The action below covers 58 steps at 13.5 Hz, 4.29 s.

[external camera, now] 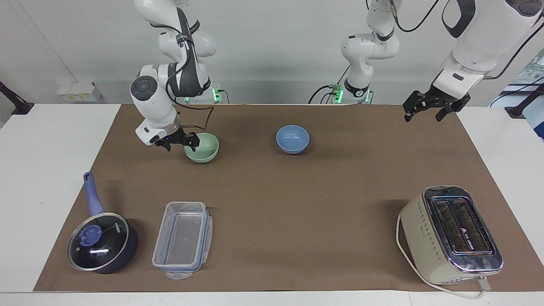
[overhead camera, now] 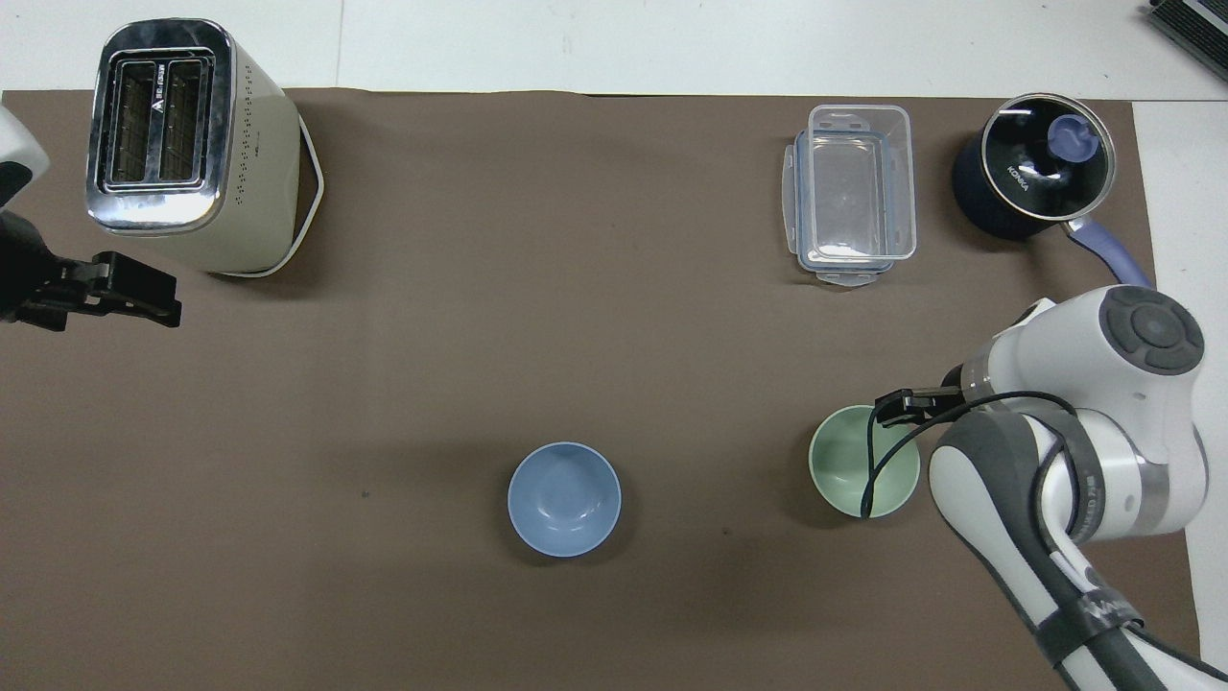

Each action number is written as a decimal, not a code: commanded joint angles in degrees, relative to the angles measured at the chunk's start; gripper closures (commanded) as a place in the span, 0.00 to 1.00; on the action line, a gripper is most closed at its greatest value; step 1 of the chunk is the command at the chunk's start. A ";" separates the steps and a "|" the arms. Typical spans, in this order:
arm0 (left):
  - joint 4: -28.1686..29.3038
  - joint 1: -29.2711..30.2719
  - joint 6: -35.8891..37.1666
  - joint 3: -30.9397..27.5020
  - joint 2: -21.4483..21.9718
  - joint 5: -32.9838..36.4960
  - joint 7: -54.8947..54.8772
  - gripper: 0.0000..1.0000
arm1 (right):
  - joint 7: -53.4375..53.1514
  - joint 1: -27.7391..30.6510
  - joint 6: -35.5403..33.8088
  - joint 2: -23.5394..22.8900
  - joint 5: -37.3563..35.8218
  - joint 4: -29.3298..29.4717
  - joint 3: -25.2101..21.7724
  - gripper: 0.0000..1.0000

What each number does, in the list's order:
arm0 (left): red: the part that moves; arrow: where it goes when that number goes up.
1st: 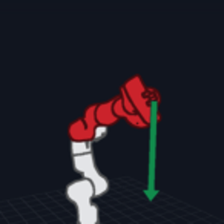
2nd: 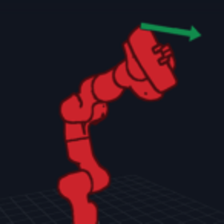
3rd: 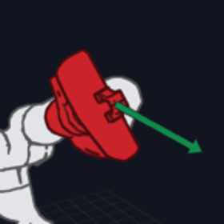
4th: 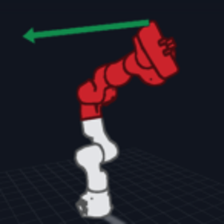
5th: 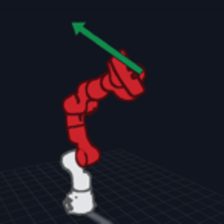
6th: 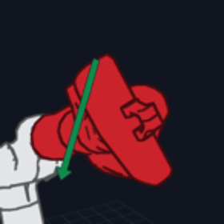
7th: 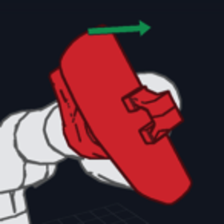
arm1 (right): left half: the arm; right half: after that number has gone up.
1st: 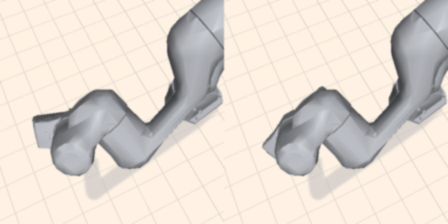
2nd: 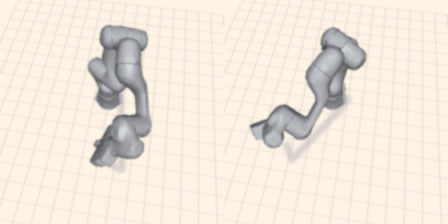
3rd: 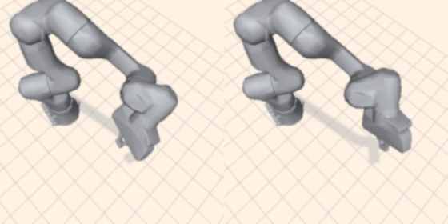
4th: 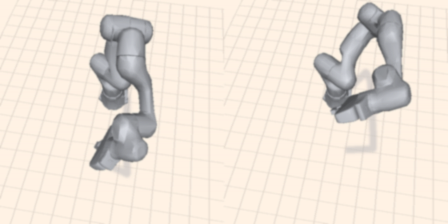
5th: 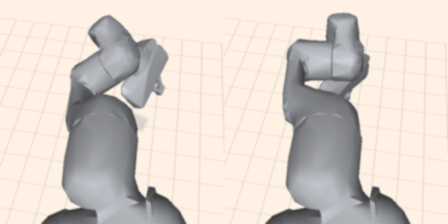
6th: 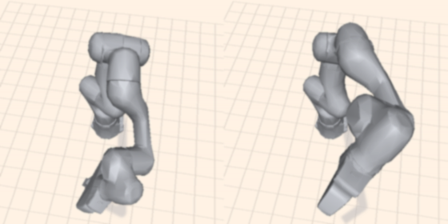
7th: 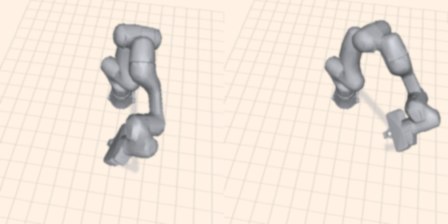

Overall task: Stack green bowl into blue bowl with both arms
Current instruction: 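Grasp the rim of the green bowl with the right gripper, then carry the green bowl with the right gripper over the blue bowl, then lower the green bowl into the blue bowl and open the right gripper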

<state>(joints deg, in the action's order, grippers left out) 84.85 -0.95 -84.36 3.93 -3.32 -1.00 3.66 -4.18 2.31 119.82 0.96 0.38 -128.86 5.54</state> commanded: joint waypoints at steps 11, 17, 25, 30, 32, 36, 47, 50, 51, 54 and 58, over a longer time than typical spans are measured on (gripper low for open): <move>-1.09 1.13 1.57 0.29 -0.11 0.12 -0.41 0.00 | 2.51 0.06 8.33 1.32 0.59 -8.68 0.00 0.37; -1.09 1.13 1.57 0.29 -0.11 0.12 -0.41 0.00 | 3.74 0.06 7.71 1.59 0.94 -9.13 0.09 0.66; -1.09 1.13 1.57 0.29 -0.11 0.12 -0.41 0.00 | 4.71 -0.03 -1.32 3.35 4.18 -2.29 3.60 1.00; -1.09 1.13 1.57 0.29 -0.11 0.12 -0.41 0.00 | -7.99 -0.03 -3.46 3.00 11.13 5.01 15.35 1.00; -1.09 1.21 1.57 0.29 -0.11 0.12 -0.41 0.00 | -13.81 -0.55 -0.83 2.12 11.40 6.69 19.32 1.00; -1.09 1.13 1.57 0.29 -0.11 0.12 -0.41 0.00 | -20.75 -7.83 5.32 -0.69 11.75 6.69 19.42 1.00; -1.09 1.22 1.57 0.29 -0.11 0.12 -0.41 0.00 | -32.20 -16.02 8.68 -5.00 14.83 5.55 19.42 1.00; -1.09 1.22 1.57 0.29 -0.11 0.12 -0.41 0.00 | -32.82 -16.98 9.90 -6.75 14.83 5.38 19.42 1.00; -1.09 1.13 1.57 0.29 -0.11 0.12 -0.41 0.00 | -32.91 -17.42 11.91 -6.93 14.83 4.77 19.34 1.00; -1.09 1.21 1.57 0.29 -0.11 0.12 -0.41 0.00 | -32.91 -17.52 12.54 -7.46 14.83 4.58 19.34 1.00; -1.09 1.13 1.57 0.29 -0.11 0.12 -0.41 0.00 | -32.56 -17.43 12.63 -7.55 13.95 4.58 19.25 0.97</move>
<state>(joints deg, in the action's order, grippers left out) 84.85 -0.31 -84.24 3.91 -3.32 -1.00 3.66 -35.95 -14.92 131.14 -6.84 13.85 -123.76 24.93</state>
